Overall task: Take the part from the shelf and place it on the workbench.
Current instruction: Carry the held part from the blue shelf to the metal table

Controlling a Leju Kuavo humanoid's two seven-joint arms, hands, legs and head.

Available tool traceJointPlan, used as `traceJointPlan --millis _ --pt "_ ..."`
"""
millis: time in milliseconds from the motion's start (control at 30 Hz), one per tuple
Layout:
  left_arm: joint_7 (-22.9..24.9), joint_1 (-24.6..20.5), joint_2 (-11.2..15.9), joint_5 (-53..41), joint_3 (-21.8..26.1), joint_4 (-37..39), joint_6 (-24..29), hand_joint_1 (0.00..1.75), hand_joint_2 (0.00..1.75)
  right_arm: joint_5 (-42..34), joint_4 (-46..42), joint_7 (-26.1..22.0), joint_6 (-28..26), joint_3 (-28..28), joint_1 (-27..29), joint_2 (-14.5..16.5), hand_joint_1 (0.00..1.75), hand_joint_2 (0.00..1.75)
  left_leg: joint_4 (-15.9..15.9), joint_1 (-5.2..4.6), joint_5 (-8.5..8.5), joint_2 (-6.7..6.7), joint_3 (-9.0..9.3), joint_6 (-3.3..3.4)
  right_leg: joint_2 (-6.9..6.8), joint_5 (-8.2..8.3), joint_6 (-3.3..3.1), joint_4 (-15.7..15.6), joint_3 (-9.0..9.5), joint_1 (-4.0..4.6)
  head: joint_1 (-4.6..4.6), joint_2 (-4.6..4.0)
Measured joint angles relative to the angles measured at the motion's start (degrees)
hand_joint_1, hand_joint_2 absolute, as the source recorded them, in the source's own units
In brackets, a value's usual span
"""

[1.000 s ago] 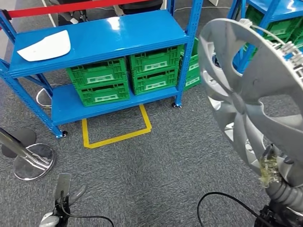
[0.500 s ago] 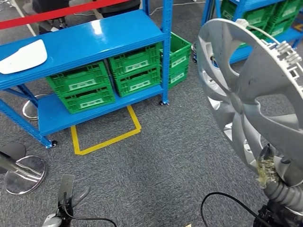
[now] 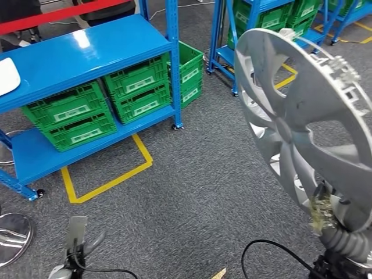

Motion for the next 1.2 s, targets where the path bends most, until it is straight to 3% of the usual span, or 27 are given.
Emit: traceJointPlan --millis 67,100,133,200,267,300,367,400,467,533,567,600,633,667,700,767,833,900,933,1000,1033,1100,1133,1167,1200 --pt "0.0 0.1 0.0 0.0 0.0 0.0 0.0 0.00 1.75 0.7 0.0 -0.2 0.0 0.3 -0.1 0.0 1.75 1.75 0.0 -0.11 -0.07 1.46 -0.03 0.13 -1.75 -3.28 0.54 7.6 -3.60 -0.29 0.18 0.00" --pt "0.0 0.1 0.0 0.0 0.0 0.0 0.0 0.00 1.75 1.1 0.0 -0.2 0.0 0.6 0.0 0.0 1.75 1.75 0.1 -0.15 -0.11 2.20 -0.03 0.11 -1.99 -3.76 0.74 9.7 -4.59 -0.43 0.16 -0.01" --pt "0.0 0.1 0.0 0.0 0.0 0.0 0.0 0.00 1.75 1.4 0.0 -0.3 0.0 0.8 0.0 0.0 1.75 1.75 0.1 -0.16 -0.16 2.91 -0.01 0.05 -2.18 -3.13 0.89 9.6 -4.45 -0.52 0.19 -0.01" --pt "0.0 0.0 0.0 0.0 0.0 0.0 0.0 0.00 1.75 1.9 0.0 -0.3 0.0 1.2 0.0 -0.1 1.75 1.75 0.2 -0.16 -0.35 4.18 0.16 -0.24 -3.44 0.35 0.92 2.8 -0.62 -0.58 0.20 -0.01" --pt "0.0 -0.1 0.0 0.0 0.0 0.0 0.0 0.00 1.75 2.1 0.0 -0.4 0.0 1.4 0.0 -0.1 1.75 1.75 0.3 -0.44 -0.64 5.20 0.32 -0.74 -5.29 2.51 0.42 -4.5 3.63 -0.26 0.15 -0.01" --pt "0.0 -0.1 0.1 0.0 0.0 0.0 0.0 0.00 1.75 2.2 0.0 -0.4 -0.1 1.5 0.0 -0.1 1.75 1.75 0.4 -0.58 -0.73 5.63 0.39 -1.00 -5.69 2.74 0.05 -6.2 4.60 -0.11 0.10 -0.02" --pt "0.0 -0.1 0.1 0.0 0.0 0.0 0.0 0.00 1.75 2.3 0.0 -0.4 -0.1 1.6 0.1 -0.1 1.75 1.75 0.4 -0.66 -0.80 6.55 0.50 -1.50 -4.72 2.79 -0.74 -6.5 4.56 0.03 0.05 -0.01" --pt "0.0 -0.1 0.1 0.0 0.0 -0.1 0.0 0.00 1.75 2.3 0.0 -0.4 -0.1 1.6 0.1 -0.1 1.75 1.75 0.5 -0.55 -1.02 6.55 0.52 -1.81 -4.16 2.92 -1.06 -6.5 4.48 -0.05 0.07 -0.01" --pt "0.0 -0.2 0.1 0.0 -0.1 -0.1 0.0 0.00 1.75 2.5 -0.1 -0.4 -0.1 1.7 0.2 -0.2 1.75 1.75 2.7 -0.33 -2.96 4.64 -0.27 -2.35 -3.07 3.21 -1.64 -6.7 4.42 -0.30 -0.04 0.00" --pt "0.0 -0.1 0.2 0.0 -0.1 -0.1 0.1 0.00 1.75 3.0 -0.1 -0.5 -0.3 2.1 0.2 -0.2 1.75 1.75 9.5 -0.20 -6.89 2.02 -3.12 -2.60 -1.92 3.32 -1.94 -6.7 4.42 -0.40 -0.22 -0.01" --pt "0.0 0.0 0.2 0.0 -0.1 -0.1 0.2 0.00 1.75 3.3 -0.1 -0.5 -0.5 2.4 0.2 -0.2 1.75 1.75 13.6 -0.18 -8.60 1.49 -4.91 -2.63 -1.27 3.33 -2.01 -6.7 4.42 -0.37 -0.25 -0.01" --pt "0.0 0.1 0.2 0.0 -0.1 -0.1 0.3 0.00 1.75 3.7 -0.1 -0.5 -0.8 2.8 0.3 -0.2 1.75 1.75 16.5 -0.18 -9.43 1.28 -6.30 -2.63 -0.55 3.34 -2.04 -6.7 4.42 -0.33 -0.25 -0.01" --pt "0.0 0.1 0.2 0.0 -0.1 -0.1 0.3 0.00 1.75 4.0 -0.1 -0.4 -1.1 3.2 0.4 -0.2 1.75 1.75 17.6 -0.17 -9.08 1.22 -6.89 -2.58 0.20 3.35 -2.06 -6.6 4.42 -0.31 -0.25 0.00" --pt "0.0 0.1 0.2 0.0 -0.1 -0.1 0.4 0.00 1.75 4.3 -0.1 -0.4 -1.3 3.5 0.4 -0.2 1.75 1.75 16.2 -0.16 -7.54 1.10 -6.39 -2.47 0.98 3.34 -2.06 -6.5 4.44 -0.30 -0.25 -0.01" --pt "0.0 0.1 0.3 0.0 -0.1 -0.1 0.4 0.00 1.75 4.5 -0.1 -0.3 -1.5 3.9 0.5 -0.2 1.75 1.75 12.9 -0.13 -5.21 0.63 -4.98 -2.30 1.76 3.33 -2.03 -6.4 4.47 -0.32 -0.26 -0.01" --pt "0.0 0.0 0.4 0.0 -0.1 -0.1 0.4 0.00 1.75 4.7 -0.1 -0.3 -1.7 4.5 0.5 -0.2 1.75 1.75 5.4 0.08 -1.52 -1.90 -1.67 -1.87 3.24 3.33 -1.82 -6.2 4.40 -0.32 -0.22 -0.01" --pt "0.0 -0.1 0.4 0.0 -0.2 -0.1 0.4 0.00 1.75 4.8 -0.2 -0.3 -1.9 4.8 0.5 -0.2 1.75 1.75 1.9 0.19 -0.96 -3.60 -0.18 -1.65 4.47 3.51 -1.29 -6.0 3.84 -0.43 -0.23 -0.01" --pt "-0.1 -0.2 0.4 0.0 -0.2 -0.1 0.4 0.00 1.75 4.8 -0.4 -0.2 -2.0 5.0 0.8 -0.2 1.75 1.75 1.2 0.17 -1.09 -2.72 -0.04 -1.42 5.37 3.76 -0.56 -6.0 3.12 -0.64 -0.30 -0.01" --pt "-0.1 -0.3 0.3 0.0 -0.2 -0.1 0.4 0.00 1.75 4.8 -0.4 -0.1 -2.1 5.1 0.9 -0.2 1.75 1.75 1.0 0.21 -0.94 -2.07 -0.01 -1.16 4.63 3.54 -0.23 -5.7 2.71 -0.61 -0.23 -0.01" --pt "-0.3 -0.3 0.2 0.0 -0.2 -0.1 0.4 0.00 1.75 4.8 -0.6 0.0 -2.1 5.3 0.9 -0.4 1.75 1.75 0.6 0.30 -0.70 -0.58 0.13 -0.56 1.27 1.39 0.28 -2.2 0.75 -0.47 0.07 -0.01" --pt "-0.3 -0.2 0.2 0.0 -0.2 -0.1 0.4 0.00 1.75 4.8 -0.6 0.0 -2.1 5.4 0.8 -0.5 1.75 1.75 0.5 0.18 -0.73 0.18 0.15 -0.39 -0.56 -0.44 0.50 1.3 -0.89 -0.45 0.20 -0.01" --pt "-0.4 0.0 0.3 0.0 -0.1 -0.1 0.4 0.00 1.75 4.8 -0.6 0.2 -2.1 5.7 0.8 -0.7 1.75 1.75 0.6 0.00 -0.81 1.81 0.14 -0.23 -1.87 -3.52 0.84 8.6 -4.31 -0.58 0.27 -0.01" --pt "-0.4 0.0 0.3 0.0 -0.1 -0.1 0.4 0.00 1.75 4.8 -0.6 0.2 -2.1 5.8 0.8 -0.7 1.75 1.75 0.6 -0.05 -0.84 2.62 0.15 -0.22 -2.03 -3.77 0.94 10.3 -4.98 -0.62 0.28 -0.01" --pt "-0.4 -0.1 0.3 0.0 -0.1 -0.1 0.4 0.00 1.75 4.8 -0.6 0.3 -2.1 5.9 0.9 -0.8 1.75 1.75 0.6 -0.07 -0.88 3.34 0.18 -0.26 -2.21 -2.92 0.97 9.6 -4.43 -0.62 0.30 0.00" --pt "-0.4 -0.2 0.3 0.0 -0.1 -0.1 0.4 0.00 1.75 4.8 -0.6 0.3 -2.1 5.9 0.9 -0.9 1.75 1.75 0.6 -0.08 -0.95 4.01 0.27 -0.34 -2.61 -1.26 0.92 6.6 -2.67 -0.62 0.30 -0.01"
